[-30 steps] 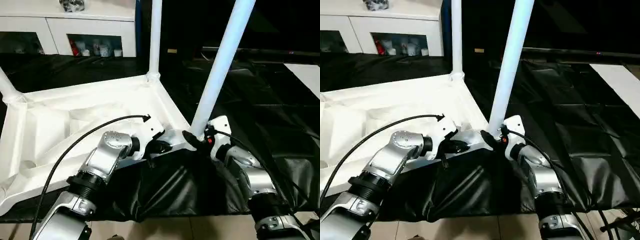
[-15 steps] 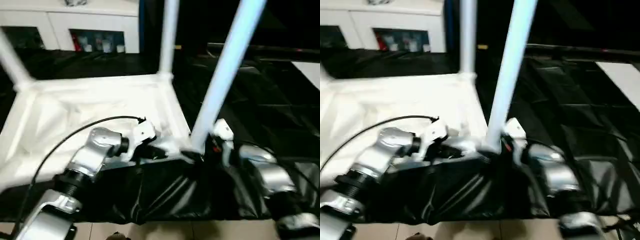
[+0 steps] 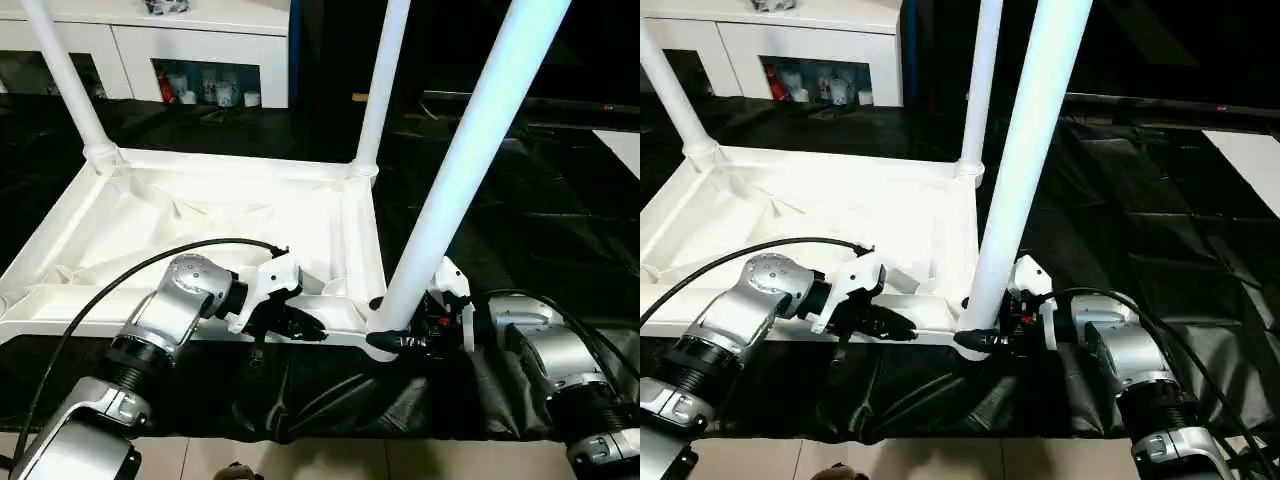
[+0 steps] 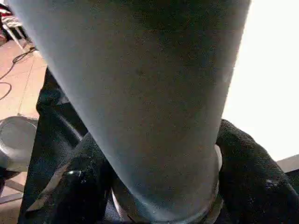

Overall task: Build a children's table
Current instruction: Rotate leg to tighten

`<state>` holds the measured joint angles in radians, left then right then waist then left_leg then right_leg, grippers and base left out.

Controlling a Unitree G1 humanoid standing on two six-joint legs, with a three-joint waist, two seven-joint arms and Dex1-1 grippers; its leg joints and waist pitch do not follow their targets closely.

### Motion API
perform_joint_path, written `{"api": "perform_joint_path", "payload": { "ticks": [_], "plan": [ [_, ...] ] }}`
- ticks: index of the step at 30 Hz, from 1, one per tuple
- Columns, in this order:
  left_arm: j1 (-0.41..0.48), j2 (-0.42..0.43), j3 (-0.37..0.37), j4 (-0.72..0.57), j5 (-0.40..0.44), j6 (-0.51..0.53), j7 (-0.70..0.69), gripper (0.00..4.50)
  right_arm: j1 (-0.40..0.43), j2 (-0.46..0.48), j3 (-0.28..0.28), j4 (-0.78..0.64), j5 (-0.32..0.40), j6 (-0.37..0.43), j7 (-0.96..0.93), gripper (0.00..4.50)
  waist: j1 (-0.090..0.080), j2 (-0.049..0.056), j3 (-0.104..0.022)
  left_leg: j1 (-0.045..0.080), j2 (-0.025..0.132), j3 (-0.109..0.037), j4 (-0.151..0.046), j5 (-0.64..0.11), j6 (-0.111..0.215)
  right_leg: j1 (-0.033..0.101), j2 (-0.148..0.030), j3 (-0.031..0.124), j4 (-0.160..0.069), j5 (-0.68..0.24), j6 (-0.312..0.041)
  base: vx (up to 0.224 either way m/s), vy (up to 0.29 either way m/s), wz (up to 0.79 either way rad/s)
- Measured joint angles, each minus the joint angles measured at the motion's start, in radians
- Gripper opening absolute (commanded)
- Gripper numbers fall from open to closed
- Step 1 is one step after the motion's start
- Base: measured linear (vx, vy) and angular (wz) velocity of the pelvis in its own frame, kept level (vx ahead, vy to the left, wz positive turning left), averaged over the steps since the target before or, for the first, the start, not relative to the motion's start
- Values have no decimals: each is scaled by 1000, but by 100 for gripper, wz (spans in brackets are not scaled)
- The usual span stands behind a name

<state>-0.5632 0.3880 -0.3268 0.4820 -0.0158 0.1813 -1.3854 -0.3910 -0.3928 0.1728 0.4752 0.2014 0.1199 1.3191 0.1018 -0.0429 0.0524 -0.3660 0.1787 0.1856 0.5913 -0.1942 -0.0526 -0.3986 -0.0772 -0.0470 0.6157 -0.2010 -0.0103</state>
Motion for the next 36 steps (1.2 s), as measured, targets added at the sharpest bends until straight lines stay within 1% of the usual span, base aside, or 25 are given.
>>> {"api": "perform_joint_path", "payload": {
  "ticks": [3,5,7,9,11,12,15,16,17,18,20,22,24,26,28,31,32,34,36],
  "plan": [
    [0,-8,10,7,2,2,26,0,5,12,-15,0,0,4,-33,269,1,0,0,0,0,0,0,1,-1,0,0,0,1,0,-1,0,0,0],
    [-2,-27,32,20,14,10,86,0,6,46,-49,17,-4,5,-120,268,-1,0,0,1,0,0,0,1,-1,0,0,0,1,2,-2,0,0,0],
    [-7,-45,39,26,31,16,137,0,5,73,-77,33,-8,4,-193,268,-3,-1,0,1,0,0,0,2,-2,0,0,0,1,3,-3,0,0,0],
    [-18,-76,38,26,63,41,227,0,4,131,-127,59,-12,3,-337,268,-10,-3,-1,2,0,0,0,2,-3,2,0,0,0,3,-4,0,0,0],
    [-24,-103,38,24,78,62,287,0,-1,158,-149,70,-15,3,-432,267,-14,-3,-1,3,-1,0,0,2,-3,2,0,1,-2,3,-3,0,0,0],
    [-24,-133,42,22,89,85,337,0,-5,184,-169,77,-21,3,-511,267,-15,-4,-1,3,-1,0,0,2,-3,3,0,1,-2,3,-3,0,0,0],
    [-23,-184,49,8,107,131,427,0,-7,246,-212,76,-34,5,-670,267,-16,-4,-2,3,-1,0,0,2,-3,2,0,1,-2,4,-3,0,0,0],
    [-20,-193,50,2,109,138,439,0,-7,255,-218,74,-36,3,-695,267,-16,-4,-2,3,-1,0,0,2,-3,2,0,1,-2,5,-3,0,0,0],
    [-16,-200,51,-3,109,142,446,0,-6,260,-224,72,-36,2,-708,323,-15,-4,-2,2,-1,0,0,2,-3,2,0,1,-2,5,-3,0,0,0],
    [-12,-200,50,-11,109,143,444,0,-2,261,-225,66,-36,2,-708,337,-14,-4,-2,2,-1,0,-1,2,-3,2,0,1,-2,5,-2,0,0,0],
    [-8,-199,50,-22,110,144,440,0,3,266,-226,54,-34,3,-705,343,-14,-4,-2,1,0,0,-1,3,-3,0,0,1,-2,4,-1,0,0,0],
    [-4,-194,47,-30,110,143,432,0,3,266,-226,50,-33,8,-700,373,-14,-4,-2,1,0,0,-1,3,-3,0,0,1,-2,4,-1,0,0,0],
    [-4,-181,42,-35,108,138,412,0,3,253,-218,49,-34,8,-665,381,-16,-4,-2,0,0,0,-1,3,-3,-1,0,1,-2,4,-1,0,0,0],
    [-3,-146,35,-40,95,121,355,0,3,208,-178,34,-33,21,-571,385,-19,-5,-1,0,0,0,-2,3,-3,-1,1,1,-3,4,-1,0,0,0],
    [2,-129,33,-46,87,111,315,0,3,182,-160,24,-33,30,-511,385,-18,-7,-1,0,0,0,-2,3,-3,-1,1,0,-3,4,0,0,0,0],
    [5,-72,15,-58,58,85,198,0,10,97,-93,-14,-28,35,-329,385,-14,-10,1,-1,1,0,-3,3,-2,-2,1,0,-3,3,1,0,0,0],
    [6,-51,11,-59,48,79,152,0,17,63,-68,-33,-19,42,-252,385,-9,-10,1,-1,1,0,-3,5,1,-2,1,-1,-3,3,1,0,0,0],
    [7,-34,11,-59,44,76,113,0,18,49,-53,-39,-11,47,-188,385,-5,-11,1,-1,1,0,-3,6,2,-2,1,-1,-3,3,1,0,0,0],
    [5,-19,2,-59,42,71,75,0,18,20,-31,-44,-4,48,-118,361,-2,-11,1,-1,1,2,-2,7,4,-1,0,-1,-3,3,1,0,0,0]
  ]
}}
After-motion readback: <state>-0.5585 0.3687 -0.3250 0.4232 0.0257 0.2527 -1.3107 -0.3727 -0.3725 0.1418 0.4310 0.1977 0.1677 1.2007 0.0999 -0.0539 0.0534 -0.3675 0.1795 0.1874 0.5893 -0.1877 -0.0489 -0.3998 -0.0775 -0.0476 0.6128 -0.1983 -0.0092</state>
